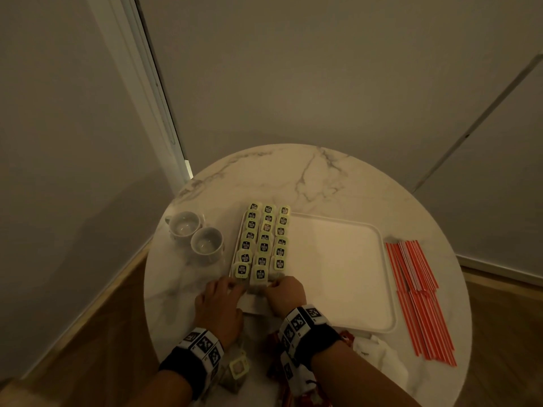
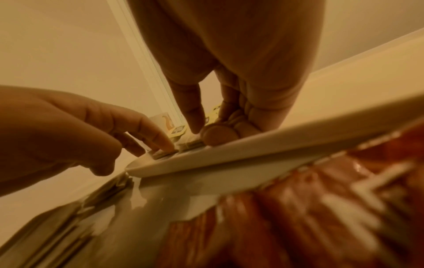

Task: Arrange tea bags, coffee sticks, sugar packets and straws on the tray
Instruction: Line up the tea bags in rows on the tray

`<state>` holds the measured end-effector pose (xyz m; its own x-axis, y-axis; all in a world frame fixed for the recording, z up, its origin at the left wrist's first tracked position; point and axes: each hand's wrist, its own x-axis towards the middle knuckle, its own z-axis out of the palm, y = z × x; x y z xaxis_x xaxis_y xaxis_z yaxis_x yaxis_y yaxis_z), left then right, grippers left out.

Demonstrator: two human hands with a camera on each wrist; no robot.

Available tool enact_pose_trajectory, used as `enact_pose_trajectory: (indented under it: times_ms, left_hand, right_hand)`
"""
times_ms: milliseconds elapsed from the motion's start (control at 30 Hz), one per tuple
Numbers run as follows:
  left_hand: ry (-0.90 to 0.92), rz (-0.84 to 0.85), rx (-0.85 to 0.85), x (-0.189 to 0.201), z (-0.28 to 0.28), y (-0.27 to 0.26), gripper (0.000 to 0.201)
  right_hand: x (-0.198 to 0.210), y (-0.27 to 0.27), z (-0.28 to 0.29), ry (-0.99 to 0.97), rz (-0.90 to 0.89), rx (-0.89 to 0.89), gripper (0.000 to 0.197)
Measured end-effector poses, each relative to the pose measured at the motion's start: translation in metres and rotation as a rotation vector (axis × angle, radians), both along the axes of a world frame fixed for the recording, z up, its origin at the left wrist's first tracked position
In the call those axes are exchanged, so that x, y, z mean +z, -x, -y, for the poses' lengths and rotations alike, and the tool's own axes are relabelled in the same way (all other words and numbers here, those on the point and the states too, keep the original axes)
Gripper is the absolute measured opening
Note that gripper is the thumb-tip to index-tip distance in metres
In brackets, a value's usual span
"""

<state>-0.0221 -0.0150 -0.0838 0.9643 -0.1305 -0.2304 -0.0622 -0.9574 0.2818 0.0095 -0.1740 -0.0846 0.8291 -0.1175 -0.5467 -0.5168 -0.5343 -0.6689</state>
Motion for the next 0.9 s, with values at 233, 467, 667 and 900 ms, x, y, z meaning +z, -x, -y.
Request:
enact_pose_trajectory:
  times_ms: [233, 467, 667, 900]
  left_hand:
    - [0.001, 0.009, -0.025, 0.004, 0.001, 0.001, 0.045]
    - [0.109, 0.048, 0.041, 0.015, -0.018, -0.002, 0.028]
    - [0.149, -0.173, -0.1, 0.021, -0.055, 0.007, 0.041]
    - [0.03, -0.158, -0.384, 0.018, -0.057, 0.035, 0.054]
  right_hand:
    - [-0.001, 0.002, -0.003, 0.014, 0.05, 0.029, 0.038]
    - [0.001, -0.001, -0.005, 0.063, 0.016, 0.063, 0.042]
    - [0.026, 0.019, -0.007, 0.177, 0.117, 0.332, 0.019]
    - [0.046, 0.063, -0.028, 0.29, 0.07, 0.87, 0.031]
